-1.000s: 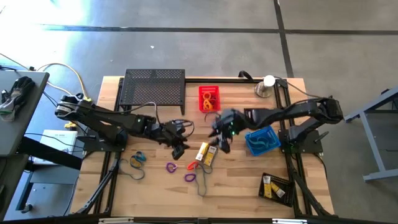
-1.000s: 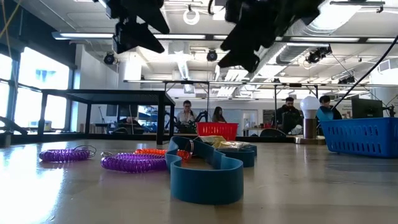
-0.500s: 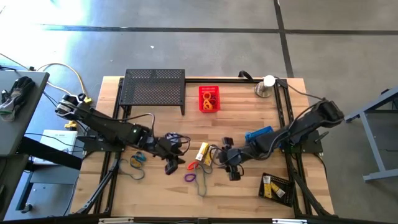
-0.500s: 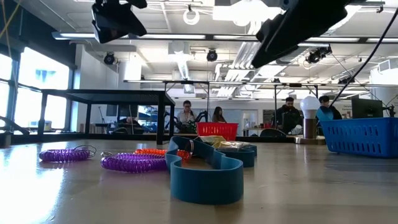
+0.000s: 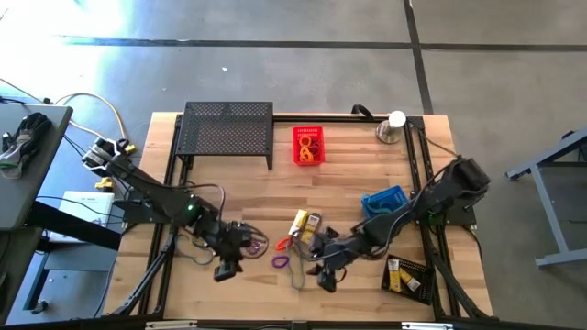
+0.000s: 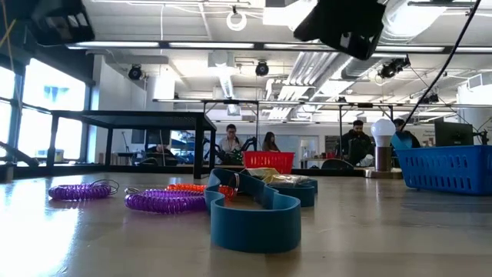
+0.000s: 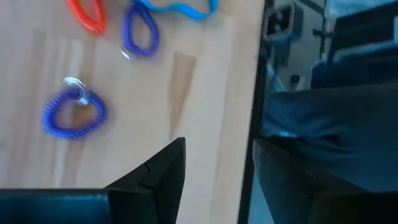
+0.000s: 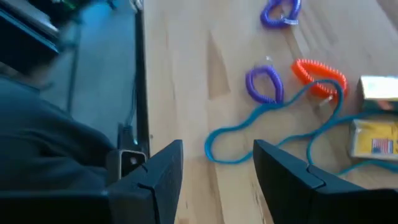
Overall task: Pick & Place Office Desk Supplies
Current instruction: Put the blue rubber band into the blue bin
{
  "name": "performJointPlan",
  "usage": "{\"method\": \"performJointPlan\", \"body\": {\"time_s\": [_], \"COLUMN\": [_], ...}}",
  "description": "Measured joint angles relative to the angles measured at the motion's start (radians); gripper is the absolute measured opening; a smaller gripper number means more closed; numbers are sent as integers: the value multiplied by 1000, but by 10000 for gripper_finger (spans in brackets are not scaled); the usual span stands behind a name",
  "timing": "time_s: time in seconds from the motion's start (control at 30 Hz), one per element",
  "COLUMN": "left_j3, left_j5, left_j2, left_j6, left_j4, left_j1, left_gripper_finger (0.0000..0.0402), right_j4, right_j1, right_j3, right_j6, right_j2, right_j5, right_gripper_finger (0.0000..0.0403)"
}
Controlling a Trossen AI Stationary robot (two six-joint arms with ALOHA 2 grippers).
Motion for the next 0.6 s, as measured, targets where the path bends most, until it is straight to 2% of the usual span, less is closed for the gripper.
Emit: {"method": "performJointPlan", "body": {"time_s": [0.17, 0.3, 0.43, 0.6], "left_j3": [0, 0, 0, 0], "left_j5": [-39, -68, -149, -292], "left_j2": [0, 0, 0, 0], "left_j6": [-3, 4, 34, -22], "left_j4": [4, -1, -42, -125], "left_j1": [-68, -113, -145, -184], "left_gripper_finger": [182, 182, 182, 182], "right_j4": [-340, -548, -575, -579], "right_j1": [-12, -11, -16, -28], "right_j3": [262, 417, 475, 477], "right_j6": [79, 233, 433, 671], "right_j2": [174, 306, 386, 433], "right_j5": [-10, -12, -49, -47], "right_gripper_finger": [184, 184, 184, 184]}}
